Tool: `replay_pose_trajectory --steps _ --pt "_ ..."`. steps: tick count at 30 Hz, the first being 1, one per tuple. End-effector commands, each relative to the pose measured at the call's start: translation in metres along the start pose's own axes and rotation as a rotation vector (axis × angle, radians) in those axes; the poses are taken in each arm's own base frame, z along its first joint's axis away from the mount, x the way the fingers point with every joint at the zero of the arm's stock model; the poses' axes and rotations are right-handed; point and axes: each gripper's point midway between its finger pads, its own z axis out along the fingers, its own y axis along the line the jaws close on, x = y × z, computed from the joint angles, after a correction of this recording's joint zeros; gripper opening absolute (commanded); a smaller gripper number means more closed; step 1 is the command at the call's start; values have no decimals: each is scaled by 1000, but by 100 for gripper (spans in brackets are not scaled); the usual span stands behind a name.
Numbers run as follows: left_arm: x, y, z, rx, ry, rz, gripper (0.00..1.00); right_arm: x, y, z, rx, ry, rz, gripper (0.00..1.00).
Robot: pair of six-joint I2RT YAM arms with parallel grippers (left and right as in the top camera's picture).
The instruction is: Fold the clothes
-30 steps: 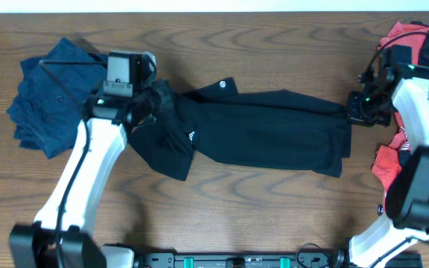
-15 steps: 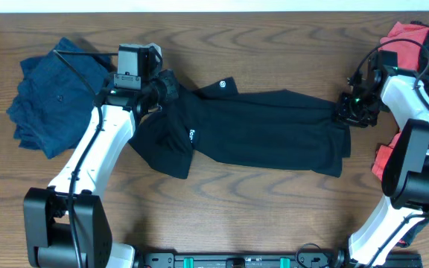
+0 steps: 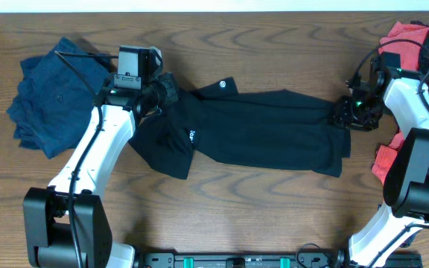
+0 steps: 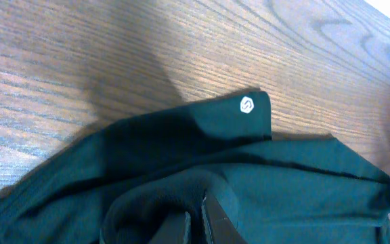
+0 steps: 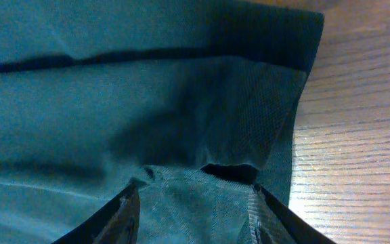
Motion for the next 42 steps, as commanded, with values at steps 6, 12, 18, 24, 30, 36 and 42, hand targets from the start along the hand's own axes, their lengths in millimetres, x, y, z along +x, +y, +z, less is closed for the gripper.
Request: replay_pose_trajectory --steps 6,12,18,24,30,36,42 --pt "0 3 1 -11 0 10 6 1 -5 10 17 -29 -29 53" --pt "0 3 1 -12 0 10 6 2 -6 17 16 -38 -31 62" --pt "0 3 1 -11 1 10 6 2 -2 28 -19 -60 -33 62" --pt "0 3 1 -11 1 10 6 -6 6 29 -31 -94 -52 56" --pt "0 3 1 -11 1 10 6 -12 8 26 -32 -115 -48 53" --pt "0 3 1 -11 1 10 6 -15 8 25 -34 -124 -36 47" --pt "0 3 1 -11 1 10 6 -12 10 17 -34 -128 -36 46"
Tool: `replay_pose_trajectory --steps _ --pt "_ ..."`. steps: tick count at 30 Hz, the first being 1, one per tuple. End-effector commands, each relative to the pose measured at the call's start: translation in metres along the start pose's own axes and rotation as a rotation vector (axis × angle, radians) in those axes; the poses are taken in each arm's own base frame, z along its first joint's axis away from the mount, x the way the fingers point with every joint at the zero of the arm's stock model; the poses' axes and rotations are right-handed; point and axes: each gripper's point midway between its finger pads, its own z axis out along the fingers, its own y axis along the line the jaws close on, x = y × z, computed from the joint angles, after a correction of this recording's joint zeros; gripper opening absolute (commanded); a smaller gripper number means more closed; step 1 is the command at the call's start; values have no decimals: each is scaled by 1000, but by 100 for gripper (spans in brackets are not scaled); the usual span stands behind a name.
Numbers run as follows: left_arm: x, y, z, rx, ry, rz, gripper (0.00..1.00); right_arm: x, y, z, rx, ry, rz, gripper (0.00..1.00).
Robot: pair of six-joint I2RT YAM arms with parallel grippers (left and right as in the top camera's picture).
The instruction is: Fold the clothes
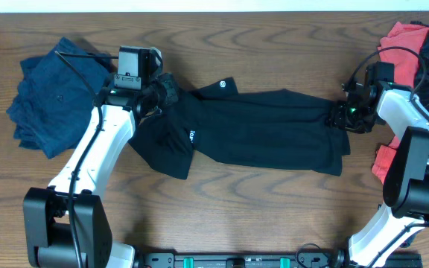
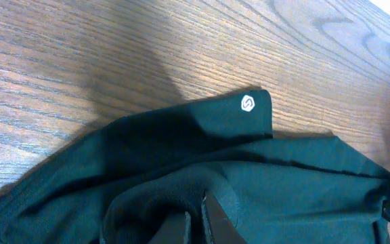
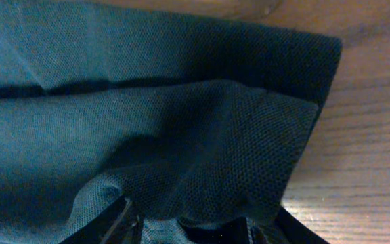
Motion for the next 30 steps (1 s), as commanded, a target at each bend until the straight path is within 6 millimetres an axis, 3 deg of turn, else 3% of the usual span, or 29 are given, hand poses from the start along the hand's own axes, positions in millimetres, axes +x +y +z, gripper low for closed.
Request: replay_pose_trajectory --steps 1,9,20,30 --pt "-1 2 1 -10 -3 11 6 -5 13 -14 -19 -35 -14 46" --pt "-1 2 1 -10 -2 11 6 -9 20 -42 -22 -90 -19 47" --pt "3 3 1 -10 14 3 6 0 29 -28 21 -43 -61 48" --pt "3 3 1 -10 15 3 6 3 11 -29 130 -32 -43 50"
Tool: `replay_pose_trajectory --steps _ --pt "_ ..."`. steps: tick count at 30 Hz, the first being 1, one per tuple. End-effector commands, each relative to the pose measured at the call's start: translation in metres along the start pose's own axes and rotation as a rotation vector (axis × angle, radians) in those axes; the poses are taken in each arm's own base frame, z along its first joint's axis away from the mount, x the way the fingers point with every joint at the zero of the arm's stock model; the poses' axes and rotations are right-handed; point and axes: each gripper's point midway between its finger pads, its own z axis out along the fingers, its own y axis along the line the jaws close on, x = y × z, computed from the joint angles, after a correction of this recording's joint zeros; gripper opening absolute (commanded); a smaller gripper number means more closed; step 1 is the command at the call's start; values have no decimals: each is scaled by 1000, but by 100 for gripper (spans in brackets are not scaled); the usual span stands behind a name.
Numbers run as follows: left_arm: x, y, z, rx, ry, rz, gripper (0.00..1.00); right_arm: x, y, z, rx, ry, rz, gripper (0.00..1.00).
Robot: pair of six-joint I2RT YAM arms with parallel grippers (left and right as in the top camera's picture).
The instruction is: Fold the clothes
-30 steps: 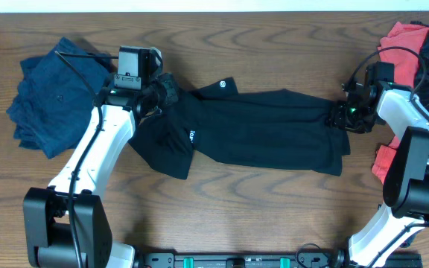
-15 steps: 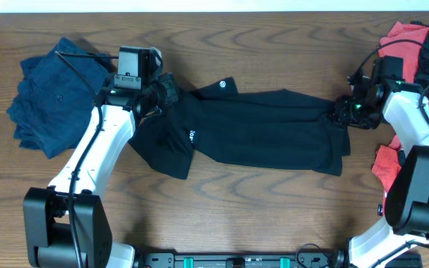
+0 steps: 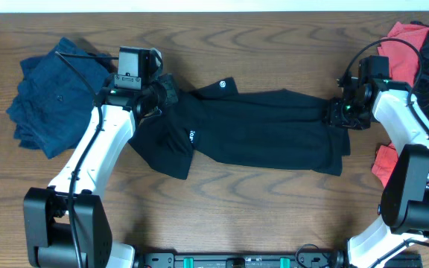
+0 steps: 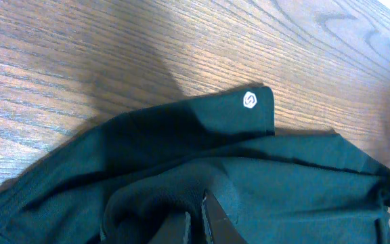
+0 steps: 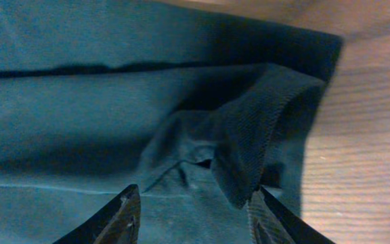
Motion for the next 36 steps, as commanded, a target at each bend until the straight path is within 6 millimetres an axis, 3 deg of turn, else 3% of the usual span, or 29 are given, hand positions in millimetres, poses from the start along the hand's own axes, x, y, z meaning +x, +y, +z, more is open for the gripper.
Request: replay_pose_trajectory --steps 1,9,22,30,33,36 --pt "1 2 1 -5 4 6 6 2 -9 3 60 10 19 50" --pt "1 2 1 -5 5 6 6 -1 -17 5 101 -6 14 50" --pt "1 2 1 -7 7 6 6 8 -8 29 22 -41 15 50" --pt "1 2 1 -7 7 6 6 4 -6 32 10 -68 10 49" --pt "1 2 1 -7 7 6 6 6 -6 33 10 -61 11 39" --pt "1 2 1 -7 7 6 6 8 -6 34 11 -59 13 6"
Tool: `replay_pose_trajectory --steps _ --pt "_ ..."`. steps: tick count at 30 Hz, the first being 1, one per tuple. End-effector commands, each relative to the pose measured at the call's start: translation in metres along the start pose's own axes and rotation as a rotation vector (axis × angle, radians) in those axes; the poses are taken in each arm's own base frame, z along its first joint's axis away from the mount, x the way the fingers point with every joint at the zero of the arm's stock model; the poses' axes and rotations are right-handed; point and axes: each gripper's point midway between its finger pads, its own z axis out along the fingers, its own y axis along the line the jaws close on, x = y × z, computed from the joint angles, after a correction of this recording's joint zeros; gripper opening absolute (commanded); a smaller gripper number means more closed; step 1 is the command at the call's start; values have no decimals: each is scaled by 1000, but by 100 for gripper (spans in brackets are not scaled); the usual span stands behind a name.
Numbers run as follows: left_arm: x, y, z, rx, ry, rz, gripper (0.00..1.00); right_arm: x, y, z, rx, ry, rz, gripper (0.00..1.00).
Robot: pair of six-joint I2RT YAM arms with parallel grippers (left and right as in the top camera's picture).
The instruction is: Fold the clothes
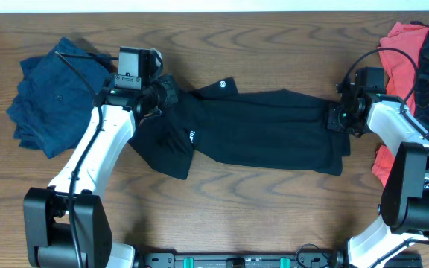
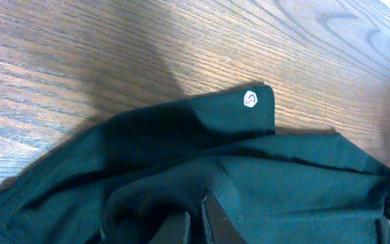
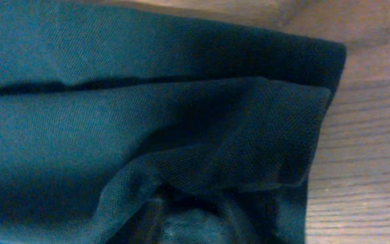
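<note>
A black shirt [image 1: 263, 138] lies spread lengthwise across the middle of the table, with a small white logo [image 2: 250, 100] on its upturned back corner. My left gripper [image 1: 162, 92] is at the shirt's left end, its fingers [image 2: 212, 224] shut on a raised fold of the cloth. My right gripper [image 1: 338, 119] is at the shirt's right edge. In the right wrist view the hem [image 3: 296, 135] is bunched toward the bottom middle and covers the fingers, which no longer show at the sides, so the gripper is shut on the cloth.
A folded blue garment [image 1: 51, 97] lies at the far left. Red and black clothes [image 1: 415, 45] are piled at the back right corner, and more red cloth [image 1: 382, 160] shows beside the right arm. Bare wood runs along the front.
My right gripper stood open with both fingers showing over a raised hem fold. Now it has closed on the bunched hem, which hides the fingers. The left gripper and the shirt's left end have not moved.
My left gripper has held the shirt's left end throughout. My right gripper was open over the right hem, then pressed low into the cloth, then open again over a lifted fold, and now is shut on that hem. The shirt lies about where it did.
</note>
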Motion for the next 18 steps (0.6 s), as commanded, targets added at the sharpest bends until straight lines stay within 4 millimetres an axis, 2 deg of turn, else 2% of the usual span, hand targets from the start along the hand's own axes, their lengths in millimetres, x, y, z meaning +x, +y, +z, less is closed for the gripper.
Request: replay_pose_trajectory --steps 1,8,9,10,11,12,13,18 --pt "1 2 1 -5 5 6 6 8 2 6 -8 22 16 1" --pt "1 2 1 -7 8 5 6 7 2 6 -8 17 22 1" --pt "1 2 1 -7 8 6 6 7 2 6 -8 18 22 5" --pt "1 2 1 -7 8 6 6 7 2 6 -8 17 22 18" --pt "1 2 1 -7 8 5 6 7 2 6 -8 17 22 40" --pt "1 2 1 -7 8 5 6 7 2 6 -8 17 22 48" --pt "1 2 1 -7 8 5 6 7 2 6 -8 17 22 53" --pt "1 2 1 -7 8 5 6 8 2 7 -8 23 21 53"
